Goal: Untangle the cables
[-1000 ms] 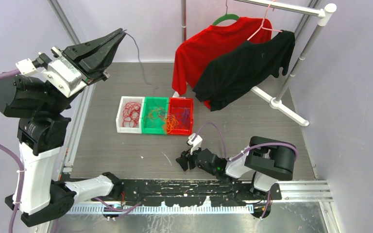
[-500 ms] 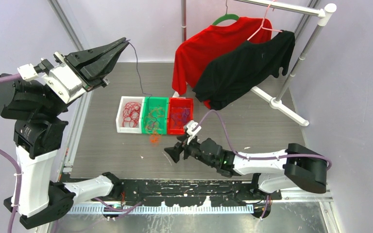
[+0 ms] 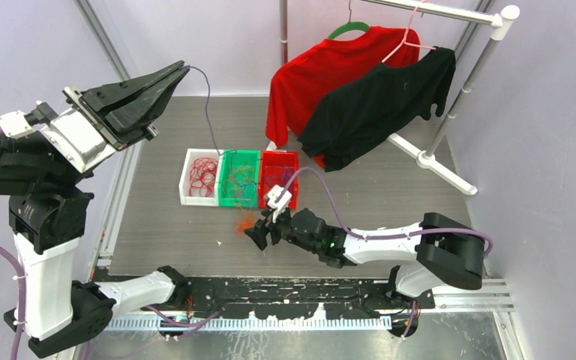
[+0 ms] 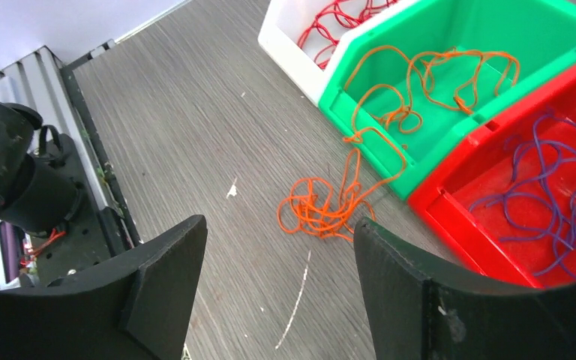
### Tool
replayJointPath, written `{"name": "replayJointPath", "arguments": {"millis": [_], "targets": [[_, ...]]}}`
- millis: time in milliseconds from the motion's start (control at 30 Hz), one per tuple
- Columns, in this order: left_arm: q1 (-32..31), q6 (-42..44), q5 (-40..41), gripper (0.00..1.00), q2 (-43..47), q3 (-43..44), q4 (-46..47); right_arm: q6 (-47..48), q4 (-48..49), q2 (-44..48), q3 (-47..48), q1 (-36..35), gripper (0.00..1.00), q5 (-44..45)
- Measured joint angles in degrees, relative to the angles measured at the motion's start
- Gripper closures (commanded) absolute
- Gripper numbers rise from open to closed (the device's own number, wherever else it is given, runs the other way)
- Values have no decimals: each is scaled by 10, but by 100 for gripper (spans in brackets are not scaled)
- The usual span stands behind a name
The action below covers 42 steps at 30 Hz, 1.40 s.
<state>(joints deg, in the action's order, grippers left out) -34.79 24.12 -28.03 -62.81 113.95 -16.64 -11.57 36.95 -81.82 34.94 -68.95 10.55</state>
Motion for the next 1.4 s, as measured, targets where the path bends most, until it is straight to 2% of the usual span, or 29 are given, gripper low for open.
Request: {"name": "replayJointPath", "arguments": {"millis": [233,367,467,700,800,933,1067,1200,1400], "targets": [[0,-9,-10,100,13,-12,-1,-1,3,34,-42,1,24,25],[0,-9,-15,100,26,-42,-4,9,-5,43,-28,5,27,38],[0,-9,-16,100,24,-50,-11,12,-24,0,16,7,29,47],[0,-7,-15,100,22,-46,-22,27,-67,-183,135,7,32,94],[0,-4,-15,100,23,-45,-25,37,-84,-249,170,7,41,113],[0,6,-11,100,26,-41,-29,43,-99,-285,182,7,63,125],[0,15,-6,100,28,-40,-32,38,-81,-266,141,7,75,119],[0,19,-5,100,36,-40,-33,21,-67,-193,52,8,98,77],[0,19,-5,100,36,-41,-33,-9,-68,-74,-55,8,97,24]]}}
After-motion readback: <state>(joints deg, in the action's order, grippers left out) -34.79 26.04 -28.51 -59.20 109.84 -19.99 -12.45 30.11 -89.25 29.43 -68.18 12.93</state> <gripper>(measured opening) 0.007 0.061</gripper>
